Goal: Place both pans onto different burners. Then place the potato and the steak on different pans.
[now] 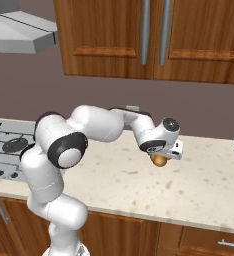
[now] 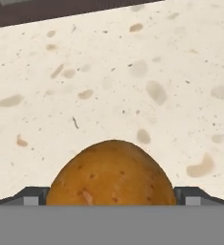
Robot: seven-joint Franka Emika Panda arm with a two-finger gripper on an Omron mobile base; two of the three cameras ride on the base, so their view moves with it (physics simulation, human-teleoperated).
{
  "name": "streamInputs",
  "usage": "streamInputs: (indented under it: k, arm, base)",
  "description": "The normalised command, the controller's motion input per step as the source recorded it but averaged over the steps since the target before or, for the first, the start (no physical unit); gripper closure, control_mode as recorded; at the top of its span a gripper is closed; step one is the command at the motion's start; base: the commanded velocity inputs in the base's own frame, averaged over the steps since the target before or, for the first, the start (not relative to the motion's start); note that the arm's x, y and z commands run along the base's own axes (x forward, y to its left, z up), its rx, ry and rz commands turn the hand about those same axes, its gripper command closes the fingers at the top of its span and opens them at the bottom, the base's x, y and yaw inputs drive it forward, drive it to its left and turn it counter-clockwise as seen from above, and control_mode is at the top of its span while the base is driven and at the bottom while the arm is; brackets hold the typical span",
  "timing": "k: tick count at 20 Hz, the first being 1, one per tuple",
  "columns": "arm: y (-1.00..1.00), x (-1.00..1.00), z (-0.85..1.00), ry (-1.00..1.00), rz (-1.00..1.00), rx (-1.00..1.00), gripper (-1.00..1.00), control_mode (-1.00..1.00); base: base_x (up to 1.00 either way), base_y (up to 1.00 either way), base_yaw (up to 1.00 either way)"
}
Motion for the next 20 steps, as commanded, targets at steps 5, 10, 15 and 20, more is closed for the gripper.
streamInputs:
  k: [5, 10, 15, 20]
  arm:
    - [0.23, -0.4, 0.52, -0.12, 0.08, 0.0, 1.0, -1.0]
    - [0.42, -0.32, 0.48, -0.1, 0.05, 0.0, 1.0, -1.0]
    - [0.54, -0.33, 0.47, -0.09, 0.04, 0.0, 1.0, -1.0]
    - [0.6, -0.26, 0.48, -0.01, 0.0, -0.07, 1.0, -1.0]
  base:
    - [0.0, 0.0, 0.0]
    - [0.0, 0.0, 0.0]
    - [0.0, 0.0, 0.0]
    - [0.0, 0.0, 0.0]
